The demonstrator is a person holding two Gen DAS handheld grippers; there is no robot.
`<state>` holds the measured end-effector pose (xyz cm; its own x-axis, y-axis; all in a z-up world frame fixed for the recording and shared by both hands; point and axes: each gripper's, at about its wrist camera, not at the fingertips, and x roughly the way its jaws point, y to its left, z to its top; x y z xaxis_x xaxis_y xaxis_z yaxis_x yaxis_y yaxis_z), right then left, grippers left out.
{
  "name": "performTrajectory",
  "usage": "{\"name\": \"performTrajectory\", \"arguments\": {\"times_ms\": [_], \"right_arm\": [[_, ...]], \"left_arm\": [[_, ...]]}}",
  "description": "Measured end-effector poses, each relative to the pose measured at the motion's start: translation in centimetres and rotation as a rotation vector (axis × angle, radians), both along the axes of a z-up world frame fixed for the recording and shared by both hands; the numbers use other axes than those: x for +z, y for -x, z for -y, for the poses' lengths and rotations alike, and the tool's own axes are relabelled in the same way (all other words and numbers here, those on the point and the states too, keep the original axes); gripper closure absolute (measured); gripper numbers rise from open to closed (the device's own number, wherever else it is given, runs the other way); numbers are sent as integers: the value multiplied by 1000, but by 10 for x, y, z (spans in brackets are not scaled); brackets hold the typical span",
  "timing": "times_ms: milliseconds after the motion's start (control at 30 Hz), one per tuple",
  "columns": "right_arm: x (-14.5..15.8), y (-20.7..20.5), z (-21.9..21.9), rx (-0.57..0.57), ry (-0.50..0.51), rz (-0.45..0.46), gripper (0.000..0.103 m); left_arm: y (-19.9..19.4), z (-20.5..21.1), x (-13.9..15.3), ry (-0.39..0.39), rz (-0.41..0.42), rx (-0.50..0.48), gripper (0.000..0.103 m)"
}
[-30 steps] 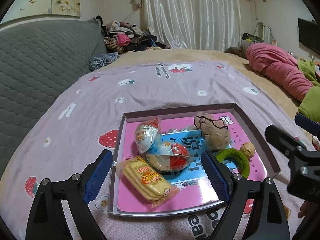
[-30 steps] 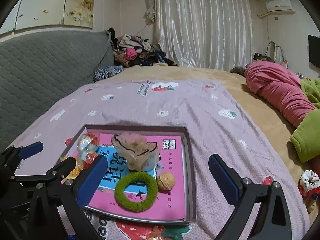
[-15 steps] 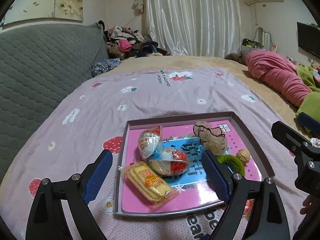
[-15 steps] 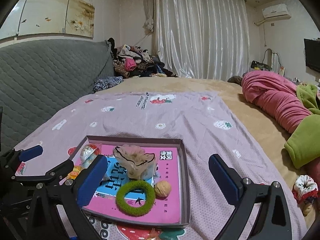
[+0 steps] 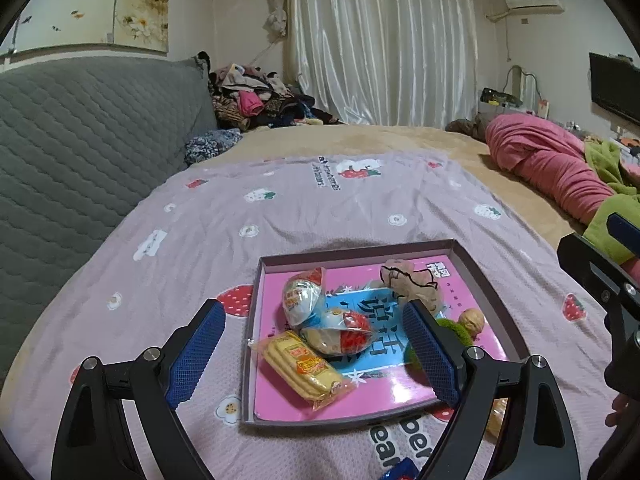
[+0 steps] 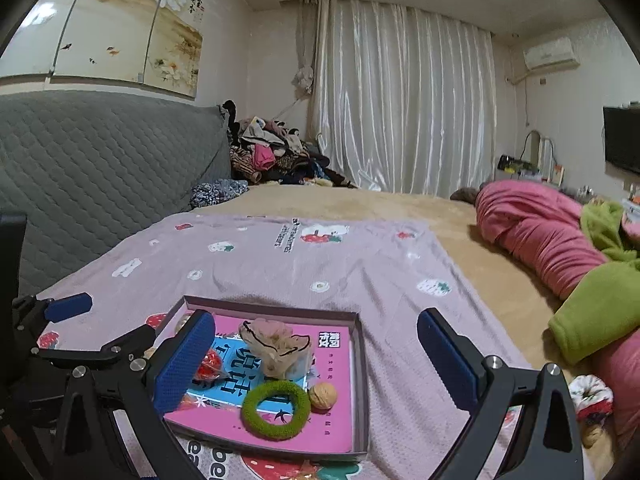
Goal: Organize objects
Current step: 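Withdraw both open tools back toward the Oreo packet and bread loaf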
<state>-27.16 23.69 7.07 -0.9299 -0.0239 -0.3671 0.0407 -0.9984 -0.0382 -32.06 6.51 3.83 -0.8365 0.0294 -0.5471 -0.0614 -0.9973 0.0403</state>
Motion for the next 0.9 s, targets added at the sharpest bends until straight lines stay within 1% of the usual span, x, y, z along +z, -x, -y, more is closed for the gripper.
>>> {"name": "performTrajectory", "arguments": {"times_ms": [100, 300, 400, 500, 567, 667, 800, 900], "right_arm": [[8, -9, 2, 2, -3, -14, 1], [17, -28, 5, 11, -21, -10, 1], [18, -39, 7, 7, -47, 15, 1], [23, -49, 7, 8, -55, 38, 1], [27, -56, 6, 12, -52, 48, 1], [34, -71, 5, 17, -58, 62, 1], [45, -95, 3, 35, -54, 70, 1], [54, -114, 2, 34, -63, 63, 1]], "left_arm": [[-7, 2, 5, -1, -9, 3, 12], [-23, 7, 10, 4, -8, 12, 12], [-34, 7, 10, 3, 5, 21, 12], [-47, 7, 3, -2, 33, 34, 12], [-58, 5, -5, -3, 70, 37, 12], [-75, 2, -11, 10, 101, 37, 12], [-98, -5, -7, 22, 118, 19, 12], [-115, -11, 0, 48, 119, 10, 12]]}}
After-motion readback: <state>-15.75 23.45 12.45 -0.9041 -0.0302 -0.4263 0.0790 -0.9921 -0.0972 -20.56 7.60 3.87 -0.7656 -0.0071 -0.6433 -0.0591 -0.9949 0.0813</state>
